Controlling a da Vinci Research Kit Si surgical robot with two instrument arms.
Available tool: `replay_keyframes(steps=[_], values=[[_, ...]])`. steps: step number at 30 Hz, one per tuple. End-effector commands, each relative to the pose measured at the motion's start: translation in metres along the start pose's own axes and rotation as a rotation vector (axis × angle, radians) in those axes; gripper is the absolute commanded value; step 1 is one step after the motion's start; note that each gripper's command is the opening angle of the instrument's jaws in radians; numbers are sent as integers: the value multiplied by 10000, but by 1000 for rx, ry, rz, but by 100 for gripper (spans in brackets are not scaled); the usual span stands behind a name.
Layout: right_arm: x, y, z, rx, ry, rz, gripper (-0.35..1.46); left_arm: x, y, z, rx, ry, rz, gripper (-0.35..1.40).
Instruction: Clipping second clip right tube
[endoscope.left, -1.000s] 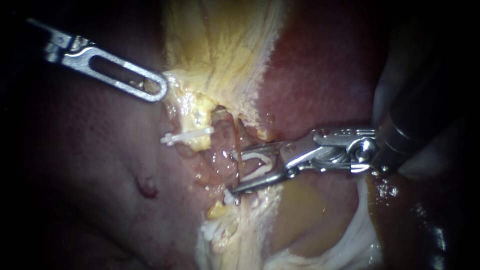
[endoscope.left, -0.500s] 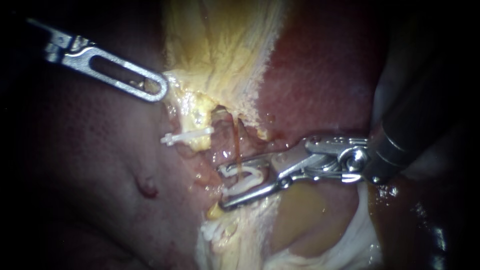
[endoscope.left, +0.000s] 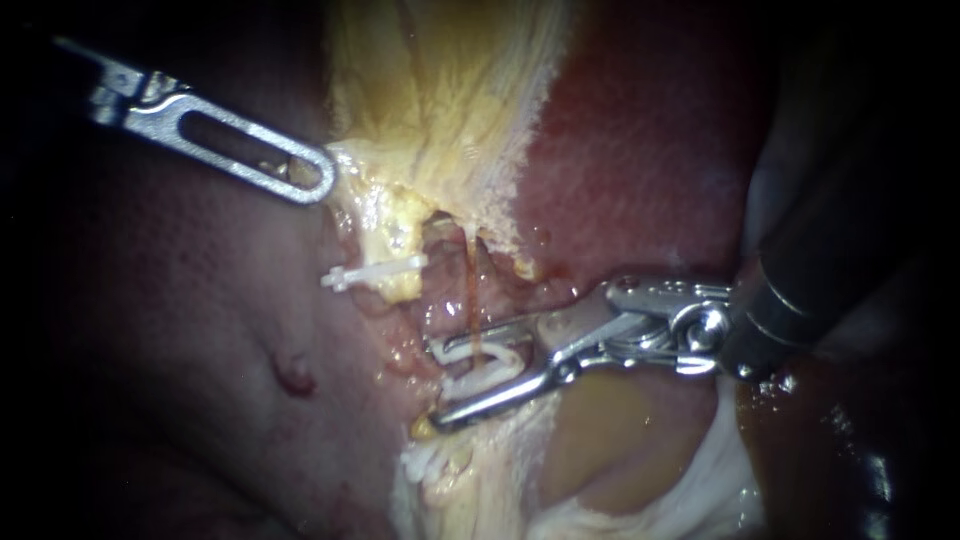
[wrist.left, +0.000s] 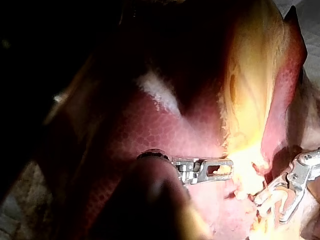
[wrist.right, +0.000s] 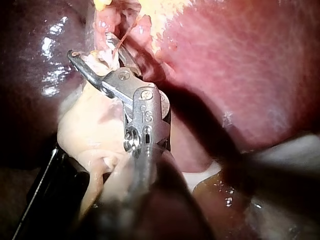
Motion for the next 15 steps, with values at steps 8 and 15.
replay_keyframes(steps=[8,15], values=[[9,-25,3,68,28,21,50,0,0,0,0,0,0,-35],[13,-38,9,98,37,34,50,0,0,0,0,0,0,-35]])
